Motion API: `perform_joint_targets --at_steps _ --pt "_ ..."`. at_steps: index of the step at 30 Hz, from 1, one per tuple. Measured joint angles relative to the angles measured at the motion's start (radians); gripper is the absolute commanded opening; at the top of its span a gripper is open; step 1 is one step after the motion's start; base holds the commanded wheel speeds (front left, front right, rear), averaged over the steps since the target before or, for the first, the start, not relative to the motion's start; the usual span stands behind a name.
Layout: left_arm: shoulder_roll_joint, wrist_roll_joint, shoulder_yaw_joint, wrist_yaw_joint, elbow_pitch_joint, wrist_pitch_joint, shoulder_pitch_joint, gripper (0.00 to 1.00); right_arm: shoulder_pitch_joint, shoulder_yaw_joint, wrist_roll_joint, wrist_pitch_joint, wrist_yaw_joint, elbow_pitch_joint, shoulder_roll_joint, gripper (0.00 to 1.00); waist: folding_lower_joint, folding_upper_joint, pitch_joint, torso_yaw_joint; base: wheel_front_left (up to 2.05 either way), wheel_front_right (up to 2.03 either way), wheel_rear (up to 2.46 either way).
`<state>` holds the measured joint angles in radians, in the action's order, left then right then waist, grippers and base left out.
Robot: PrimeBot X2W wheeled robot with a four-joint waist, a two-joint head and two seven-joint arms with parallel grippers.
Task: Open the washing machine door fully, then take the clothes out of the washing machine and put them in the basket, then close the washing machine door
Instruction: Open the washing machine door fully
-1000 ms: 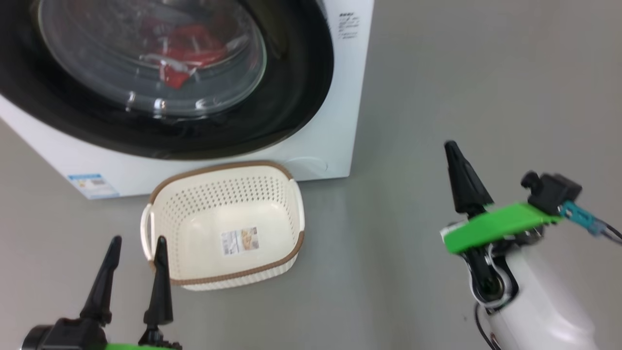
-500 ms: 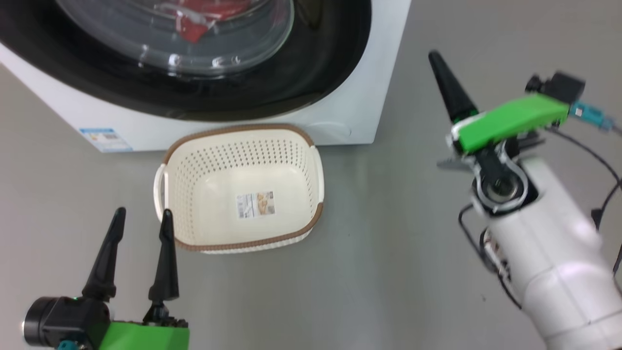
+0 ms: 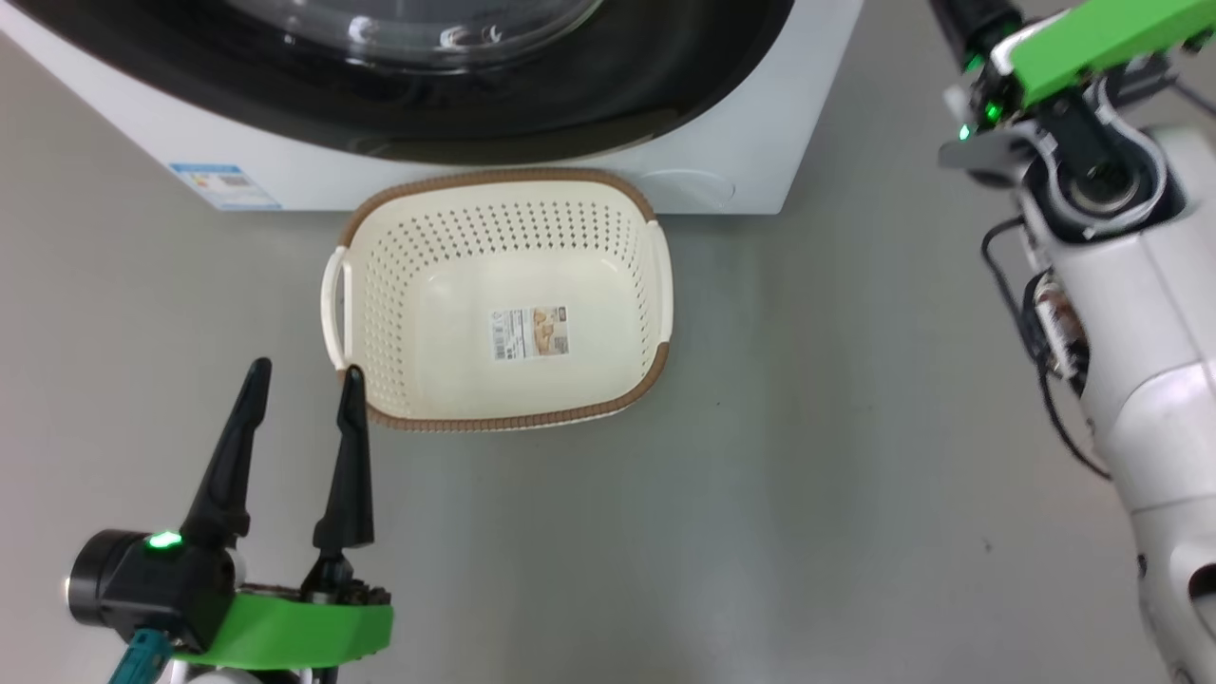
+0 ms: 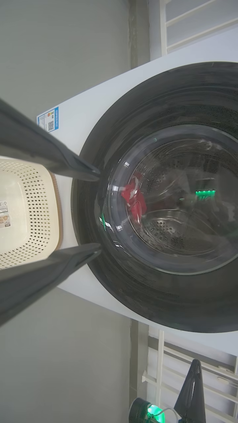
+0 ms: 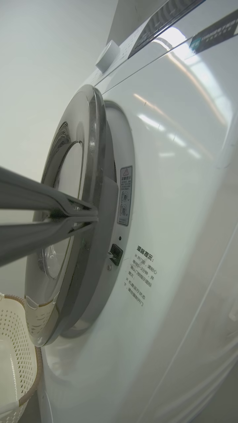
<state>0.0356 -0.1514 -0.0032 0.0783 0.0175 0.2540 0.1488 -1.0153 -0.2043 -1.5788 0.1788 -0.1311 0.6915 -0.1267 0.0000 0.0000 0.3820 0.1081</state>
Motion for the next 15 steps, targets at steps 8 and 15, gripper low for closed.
perform_joint_targets --at_steps 8,15 --pt "-0.001 -0.009 -0.027 0.000 -0.005 0.000 0.032 1.00 -0.119 0.009 -0.023 0.085 0.000 0.064 -0.029 0.00 0.0001 0.0000 0.058 0.039 0.00 0.00 0.00" --pt "-0.001 -0.009 -0.043 0.000 -0.009 0.000 0.057 1.00 -0.215 0.012 -0.026 0.150 0.001 0.132 -0.048 0.00 0.0000 0.0000 0.101 0.068 0.00 0.00 0.00"
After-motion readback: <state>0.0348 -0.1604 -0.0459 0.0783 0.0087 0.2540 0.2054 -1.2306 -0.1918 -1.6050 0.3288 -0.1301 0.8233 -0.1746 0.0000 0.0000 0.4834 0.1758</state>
